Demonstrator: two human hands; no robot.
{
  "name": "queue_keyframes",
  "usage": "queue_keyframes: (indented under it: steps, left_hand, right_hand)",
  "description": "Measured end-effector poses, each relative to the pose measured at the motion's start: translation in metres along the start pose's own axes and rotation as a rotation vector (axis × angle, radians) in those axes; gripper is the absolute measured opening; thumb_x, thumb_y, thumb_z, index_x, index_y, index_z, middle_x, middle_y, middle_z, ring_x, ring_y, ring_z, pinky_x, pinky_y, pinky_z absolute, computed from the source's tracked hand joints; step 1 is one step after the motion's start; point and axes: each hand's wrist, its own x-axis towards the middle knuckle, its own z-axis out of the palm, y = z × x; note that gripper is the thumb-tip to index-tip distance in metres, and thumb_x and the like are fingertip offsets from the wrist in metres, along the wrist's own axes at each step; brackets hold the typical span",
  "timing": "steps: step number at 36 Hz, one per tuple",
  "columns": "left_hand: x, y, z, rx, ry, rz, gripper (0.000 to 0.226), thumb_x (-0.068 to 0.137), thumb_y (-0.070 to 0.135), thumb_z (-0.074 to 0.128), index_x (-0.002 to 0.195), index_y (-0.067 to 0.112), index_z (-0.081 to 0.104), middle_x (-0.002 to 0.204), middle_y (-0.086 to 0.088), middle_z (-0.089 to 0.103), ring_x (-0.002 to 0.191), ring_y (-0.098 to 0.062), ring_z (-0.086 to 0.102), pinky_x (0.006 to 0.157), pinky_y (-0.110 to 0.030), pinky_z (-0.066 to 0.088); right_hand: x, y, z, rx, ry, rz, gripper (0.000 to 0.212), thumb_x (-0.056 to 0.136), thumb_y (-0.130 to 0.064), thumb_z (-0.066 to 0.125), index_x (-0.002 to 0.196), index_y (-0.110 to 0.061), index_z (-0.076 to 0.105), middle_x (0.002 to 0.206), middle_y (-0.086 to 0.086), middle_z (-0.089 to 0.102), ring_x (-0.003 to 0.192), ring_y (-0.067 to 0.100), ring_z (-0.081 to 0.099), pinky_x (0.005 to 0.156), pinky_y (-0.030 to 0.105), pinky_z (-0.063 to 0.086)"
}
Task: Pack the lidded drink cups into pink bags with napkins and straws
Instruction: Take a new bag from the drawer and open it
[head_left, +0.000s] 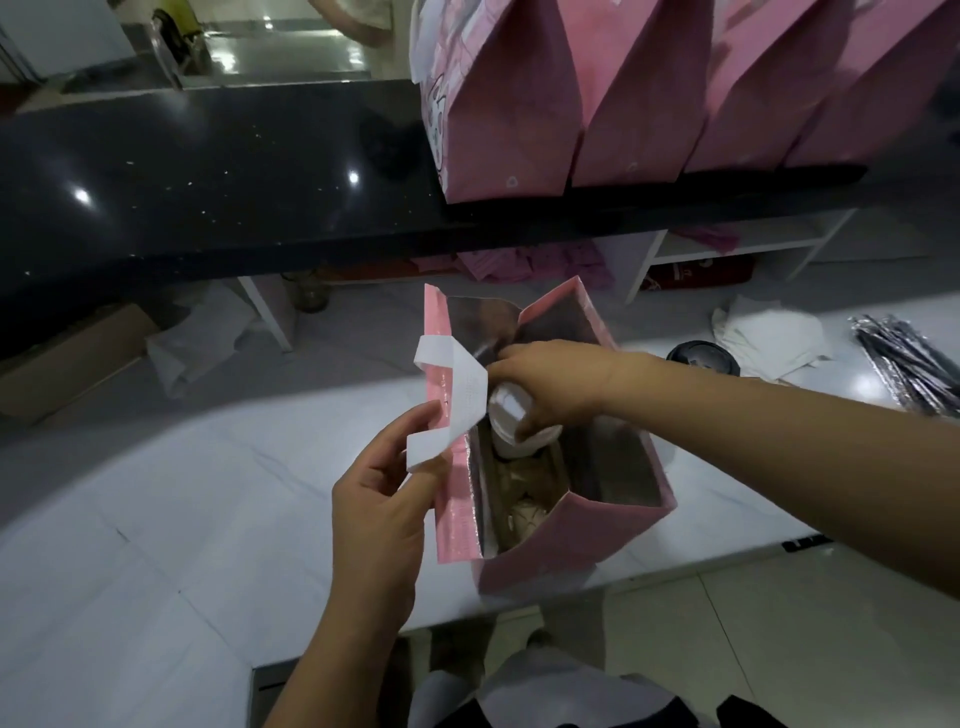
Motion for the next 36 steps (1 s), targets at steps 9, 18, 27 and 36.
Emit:
queue_keyframes:
  steps: [9, 18, 27, 36]
  left_hand:
    - [-0.003, -0.001, 0.007, 0.061, 0.013, 0.051, 0.035, 0.098, 0.014, 0.055, 0.110, 0.045, 0.068, 0.123, 0.018, 0.066, 0.106, -0.013, 0.065, 0.072, -0.017, 0.058]
    - [-0.014, 0.011, 0.009, 0.187, -0.019, 0.070, 0.034, 0.082, 0.041, 0.055, 0.113, 0.048, 0.064, 0.113, 0.038, 0.064, 0.109, 0.007, 0.060, 0.073, -0.005, 0.051]
    - [-0.026, 0.024, 0.015, 0.361, -0.034, 0.053, 0.037, 0.084, 0.045, 0.047, 0.119, 0.053, 0.057, 0.108, 0.045, 0.061, 0.104, 0.017, 0.058, 0.084, -0.016, 0.052]
    - [-0.035, 0.038, 0.027, 0.563, -0.163, -0.070, 0.091, 0.059, 0.054, 0.071, 0.140, 0.064, 0.032, 0.125, 0.048, 0.045, 0.111, 0.006, 0.056, 0.085, -0.024, 0.051]
  right_hand:
    - [-0.094, 0.037, -0.049, 0.360, 0.530, 0.111, 0.039, 0.090, -0.039, 0.064, 0.126, -0.024, 0.064, 0.119, -0.012, 0.065, 0.109, 0.005, 0.058, 0.093, 0.020, 0.043]
    - [-0.122, 0.175, 0.040, 0.388, 0.163, 0.656, 0.086, 0.078, -0.046, 0.077, 0.151, -0.032, 0.035, 0.153, 0.012, 0.035, 0.137, 0.035, 0.036, 0.110, 0.045, 0.035]
    - [-0.108, 0.197, 0.078, 0.454, 0.217, 0.606, 0.078, 0.079, -0.034, 0.078, 0.147, -0.031, 0.041, 0.142, 0.010, 0.046, 0.123, 0.031, 0.050, 0.098, 0.039, 0.043]
    - [-0.102, 0.205, 0.074, 0.449, 0.211, 0.561, 0.058, 0.065, -0.031, 0.081, 0.114, -0.037, 0.050, 0.110, 0.008, 0.057, 0.090, 0.029, 0.057, 0.067, 0.032, 0.043]
